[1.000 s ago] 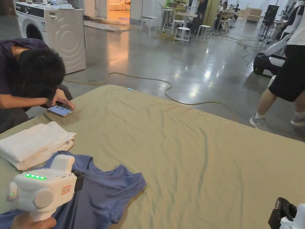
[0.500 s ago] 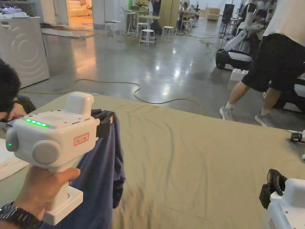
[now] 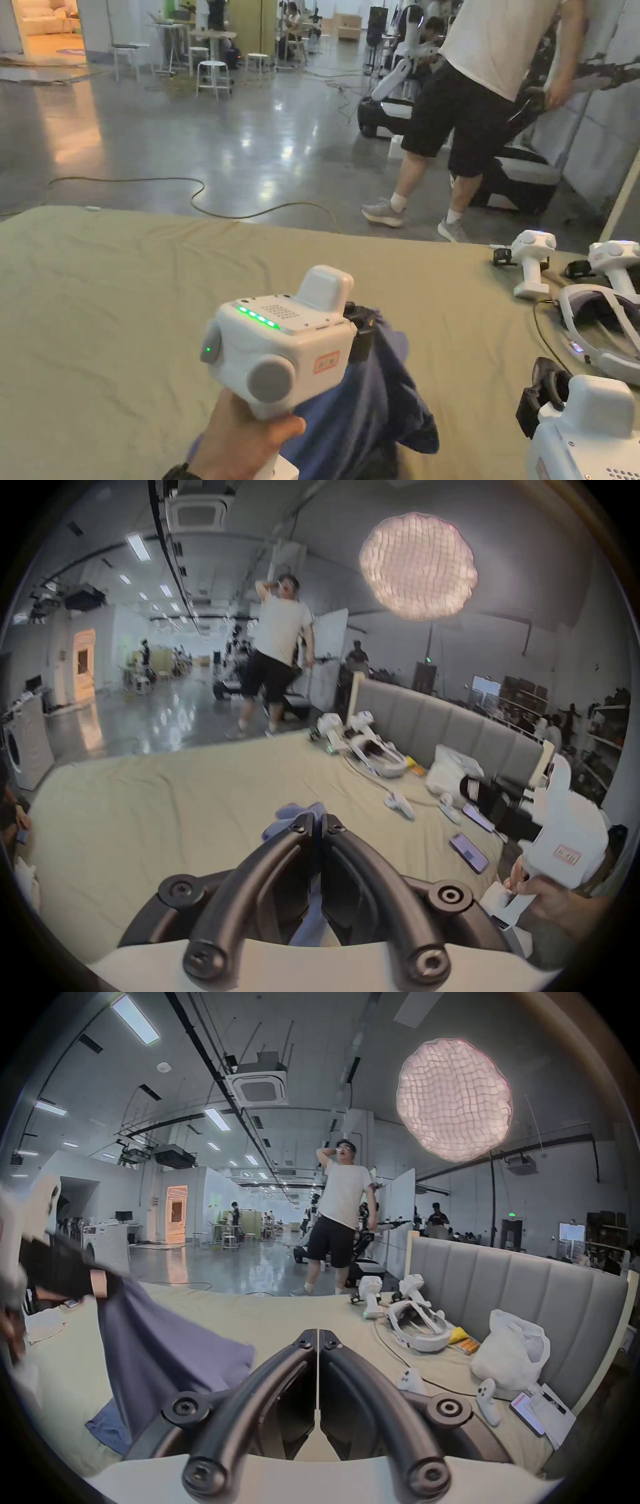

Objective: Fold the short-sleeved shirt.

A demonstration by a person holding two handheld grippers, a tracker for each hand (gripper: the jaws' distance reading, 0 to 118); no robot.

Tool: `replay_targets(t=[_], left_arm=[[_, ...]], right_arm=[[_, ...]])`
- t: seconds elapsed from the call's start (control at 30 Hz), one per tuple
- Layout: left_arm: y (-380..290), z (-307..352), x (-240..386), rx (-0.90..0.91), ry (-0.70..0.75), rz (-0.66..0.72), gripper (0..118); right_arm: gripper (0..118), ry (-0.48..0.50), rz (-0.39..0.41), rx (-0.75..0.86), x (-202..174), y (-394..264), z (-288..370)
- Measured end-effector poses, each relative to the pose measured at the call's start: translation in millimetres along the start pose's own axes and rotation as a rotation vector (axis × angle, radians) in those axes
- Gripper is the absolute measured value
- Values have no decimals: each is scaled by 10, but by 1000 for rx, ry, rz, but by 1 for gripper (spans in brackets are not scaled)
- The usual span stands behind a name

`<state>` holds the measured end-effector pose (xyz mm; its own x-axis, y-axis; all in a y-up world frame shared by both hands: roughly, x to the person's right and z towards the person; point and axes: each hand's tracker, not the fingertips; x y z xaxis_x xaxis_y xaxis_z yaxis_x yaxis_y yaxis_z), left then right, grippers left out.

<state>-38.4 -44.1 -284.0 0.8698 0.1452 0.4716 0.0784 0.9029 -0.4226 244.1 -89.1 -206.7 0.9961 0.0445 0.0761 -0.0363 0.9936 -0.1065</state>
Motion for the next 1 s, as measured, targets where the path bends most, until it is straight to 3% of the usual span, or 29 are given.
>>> replay_targets(t=[0.13, 0.2, 0.23, 0.33, 0.43, 0.63, 0.77, 0.87, 0.93, 0.97, 1.0], left_arm=[[-465, -405, 214, -123, -27, 21, 9], [-645, -496, 255, -152, -29, 32, 33], [-725, -542, 246, -170, -21, 43, 38], [-829, -520, 172, -206, -6, 88, 40], [-795, -328, 33, -166, 13, 126, 62], [-661, 295, -286, 22, 203, 101, 62], [-631, 649, -493, 118, 376, 83, 57], [-627, 850, -622, 144, 485, 62, 20], [-629, 937, -712, 154, 568, 89, 11], [-648, 1000, -772, 176, 548, 105, 1], [-665, 1050, -815, 212, 546, 121, 0]], right_arm=[[1, -31, 3, -30, 165, -87, 34], [1, -39, 10, -48, 212, -133, 38], [1, -41, 13, -57, 228, -156, 37], [1, -41, 13, -85, 235, -203, 27], [1, -30, 7, -95, 186, -217, 28], [1, 18, -5, -64, -79, -115, -15], [1, 38, -6, -13, -306, -17, -52], [1, 61, -4, 15, -452, 47, -75], [1, 60, -3, 21, -546, 88, -97], [1, 60, -2, 26, -587, 106, -106], [1, 64, -2, 32, -617, 123, -112]])
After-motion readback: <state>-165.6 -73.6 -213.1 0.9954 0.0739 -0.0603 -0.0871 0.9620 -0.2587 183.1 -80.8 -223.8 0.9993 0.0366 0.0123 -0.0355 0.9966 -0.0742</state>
